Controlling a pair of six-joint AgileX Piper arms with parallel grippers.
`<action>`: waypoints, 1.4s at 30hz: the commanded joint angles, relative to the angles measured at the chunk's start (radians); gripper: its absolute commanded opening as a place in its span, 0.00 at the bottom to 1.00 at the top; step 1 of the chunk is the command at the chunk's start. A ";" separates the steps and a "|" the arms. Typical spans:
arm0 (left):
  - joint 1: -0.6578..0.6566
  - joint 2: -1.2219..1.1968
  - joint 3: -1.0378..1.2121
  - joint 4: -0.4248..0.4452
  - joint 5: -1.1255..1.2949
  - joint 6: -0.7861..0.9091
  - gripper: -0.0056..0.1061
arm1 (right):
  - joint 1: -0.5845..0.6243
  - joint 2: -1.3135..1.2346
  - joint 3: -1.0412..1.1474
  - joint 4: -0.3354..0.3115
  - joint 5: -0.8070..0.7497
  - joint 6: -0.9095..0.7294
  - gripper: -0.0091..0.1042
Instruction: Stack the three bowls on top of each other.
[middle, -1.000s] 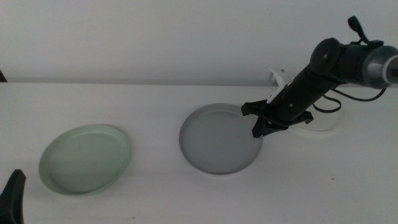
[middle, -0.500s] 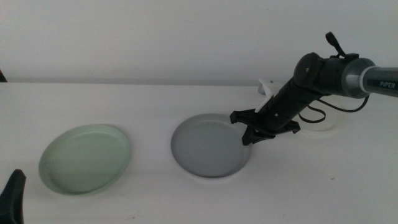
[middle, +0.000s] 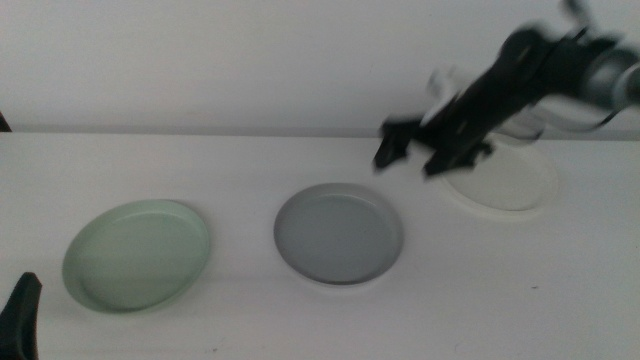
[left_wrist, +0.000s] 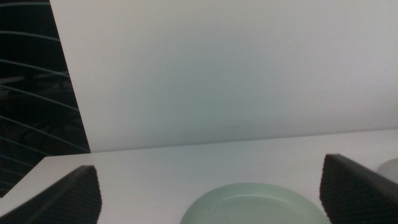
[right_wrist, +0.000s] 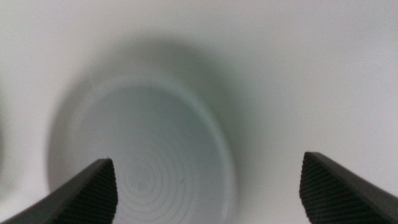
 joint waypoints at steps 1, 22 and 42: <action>-0.009 -0.041 0.042 -0.005 -0.008 0.000 0.89 | -0.082 -0.061 -0.104 -0.067 0.097 0.024 0.78; -0.009 -0.041 0.042 -0.005 -0.008 0.000 0.89 | -0.493 0.204 -0.165 -0.121 0.127 0.010 0.63; -0.009 -0.041 0.042 -0.005 -0.008 0.000 0.89 | -0.444 0.270 -0.165 -0.034 0.127 -0.015 0.06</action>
